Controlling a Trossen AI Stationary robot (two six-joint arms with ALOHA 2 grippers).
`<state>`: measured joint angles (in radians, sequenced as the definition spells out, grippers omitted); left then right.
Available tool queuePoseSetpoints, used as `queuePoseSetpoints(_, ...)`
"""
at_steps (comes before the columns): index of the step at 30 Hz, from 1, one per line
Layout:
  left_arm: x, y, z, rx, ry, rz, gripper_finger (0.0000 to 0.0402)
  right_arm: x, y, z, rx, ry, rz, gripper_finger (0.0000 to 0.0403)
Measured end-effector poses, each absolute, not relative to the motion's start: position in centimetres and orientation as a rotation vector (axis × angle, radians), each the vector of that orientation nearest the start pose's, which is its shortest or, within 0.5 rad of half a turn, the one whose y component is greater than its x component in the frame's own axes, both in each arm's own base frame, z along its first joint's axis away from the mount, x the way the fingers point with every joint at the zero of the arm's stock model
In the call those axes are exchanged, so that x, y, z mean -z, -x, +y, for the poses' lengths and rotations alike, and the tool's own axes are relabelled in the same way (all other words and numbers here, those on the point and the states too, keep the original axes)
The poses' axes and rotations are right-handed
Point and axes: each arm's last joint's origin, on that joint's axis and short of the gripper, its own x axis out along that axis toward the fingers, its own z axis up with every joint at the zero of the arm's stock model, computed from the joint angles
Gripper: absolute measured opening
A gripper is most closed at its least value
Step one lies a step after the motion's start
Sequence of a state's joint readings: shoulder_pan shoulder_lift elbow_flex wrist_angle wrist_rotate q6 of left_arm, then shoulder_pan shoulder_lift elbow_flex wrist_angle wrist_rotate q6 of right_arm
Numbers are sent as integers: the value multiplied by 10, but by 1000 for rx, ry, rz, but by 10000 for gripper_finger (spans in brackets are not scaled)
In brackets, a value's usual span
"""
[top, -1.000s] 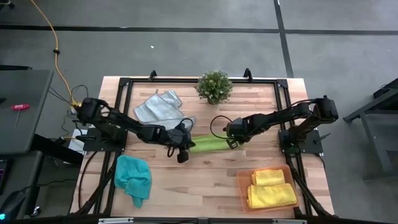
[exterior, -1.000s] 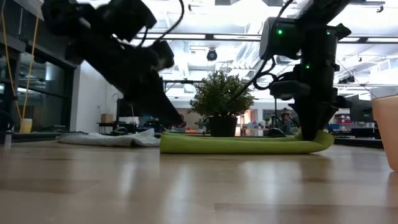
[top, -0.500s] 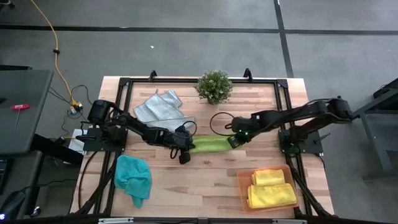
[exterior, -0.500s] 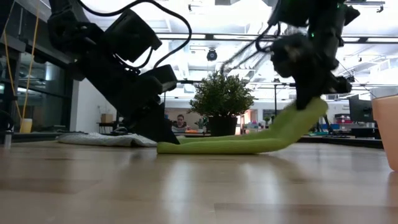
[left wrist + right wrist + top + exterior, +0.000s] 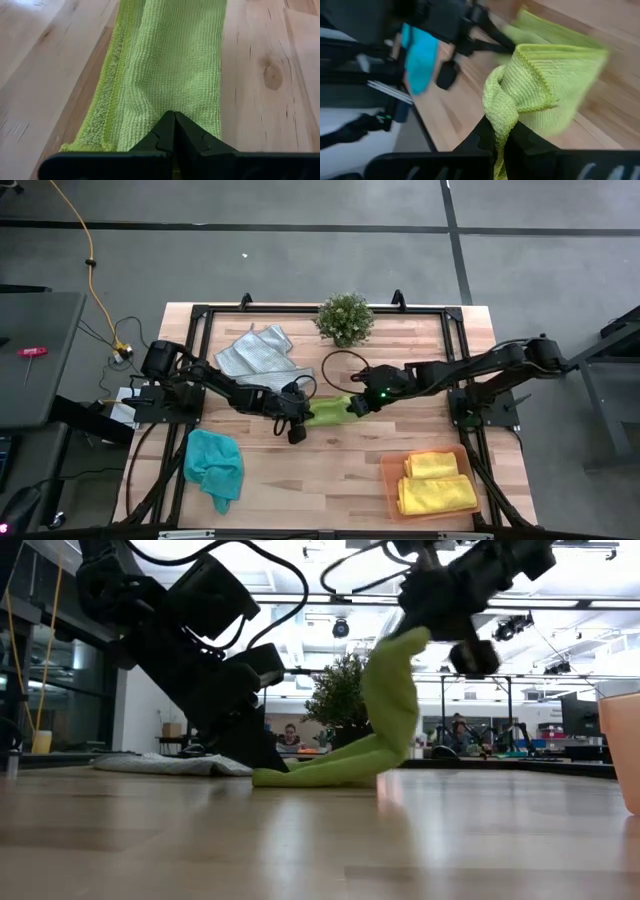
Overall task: Fold microfiber towels
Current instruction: Fold the green microfiber towel
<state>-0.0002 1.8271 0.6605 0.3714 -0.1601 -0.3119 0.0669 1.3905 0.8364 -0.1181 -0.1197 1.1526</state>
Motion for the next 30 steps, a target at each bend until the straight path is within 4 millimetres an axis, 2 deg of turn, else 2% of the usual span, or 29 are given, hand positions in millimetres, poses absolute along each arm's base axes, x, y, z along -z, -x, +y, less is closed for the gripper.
queuePoseSetpoints(4,-89,-306,5,-274,231,752,0,-216,-301,23,223,-1151,660,0)
queuePoseSetpoints(8,-91,-308,5,-274,232,724,0,-196,-312,23,286,-1181,669,0)
queuePoseSetpoints(12,-98,-305,6,-257,177,730,0,-179,-320,23,322,-1195,681,0)
queuePoseSetpoints(16,-114,-300,5,-234,119,737,0,-170,-325,23,332,-1203,676,0)
queuePoseSetpoints(22,-133,-286,5,-234,92,797,0,-170,-326,22,381,-1210,634,0)
queuePoseSetpoints(30,-121,-279,6,-257,70,908,0,-171,-327,21,400,-1230,600,0)
